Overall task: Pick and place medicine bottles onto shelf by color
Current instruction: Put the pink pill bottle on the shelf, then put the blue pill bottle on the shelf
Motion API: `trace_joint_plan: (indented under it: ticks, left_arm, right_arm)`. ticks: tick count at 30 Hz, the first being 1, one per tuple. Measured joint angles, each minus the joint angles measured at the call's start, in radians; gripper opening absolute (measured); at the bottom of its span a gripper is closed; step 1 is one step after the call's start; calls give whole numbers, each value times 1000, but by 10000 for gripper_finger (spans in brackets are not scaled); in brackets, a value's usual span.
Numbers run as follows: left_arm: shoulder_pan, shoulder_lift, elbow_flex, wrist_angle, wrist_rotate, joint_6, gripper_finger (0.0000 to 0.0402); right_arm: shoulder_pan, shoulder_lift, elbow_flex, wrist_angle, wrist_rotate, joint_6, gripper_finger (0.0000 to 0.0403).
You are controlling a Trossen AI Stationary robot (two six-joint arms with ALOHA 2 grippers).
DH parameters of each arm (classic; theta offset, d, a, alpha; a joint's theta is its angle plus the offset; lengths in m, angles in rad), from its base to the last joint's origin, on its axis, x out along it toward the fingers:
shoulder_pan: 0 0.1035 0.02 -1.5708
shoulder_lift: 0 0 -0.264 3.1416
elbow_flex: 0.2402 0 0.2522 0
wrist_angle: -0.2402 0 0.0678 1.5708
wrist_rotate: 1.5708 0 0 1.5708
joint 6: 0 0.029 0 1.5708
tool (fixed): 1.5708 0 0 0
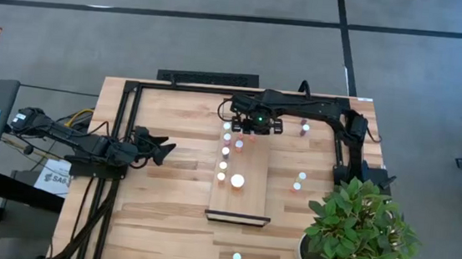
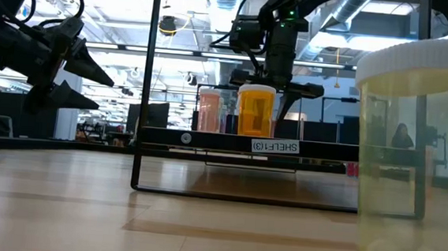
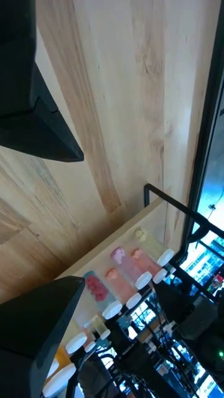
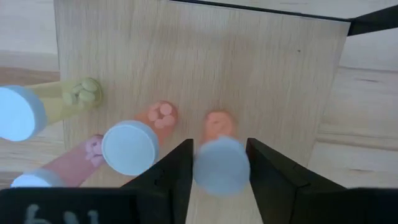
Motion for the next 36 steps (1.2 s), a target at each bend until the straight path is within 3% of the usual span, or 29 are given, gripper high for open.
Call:
trace_joint_plan:
  ticks: [10,18,27,31,36]
  left_arm:
    - [0,0,0,0,0,0,303]
    - [0,0,0,1,0,0,303]
    - [0,0,0,2,0,0,303]
    - [0,0,0,2,0,0,303]
    - [0,0,-1,3,0,0,303]
  right_arm:
    - [2,-45,0,-37,1,25,234]
    - [17,-171,0,-60,23,28,240]
    - [15,-316,-2,-308,115,165,240]
    - [-30,-397,-80,-309,129,182,240]
    - [-139,-518,-300,-224,83,184,240]
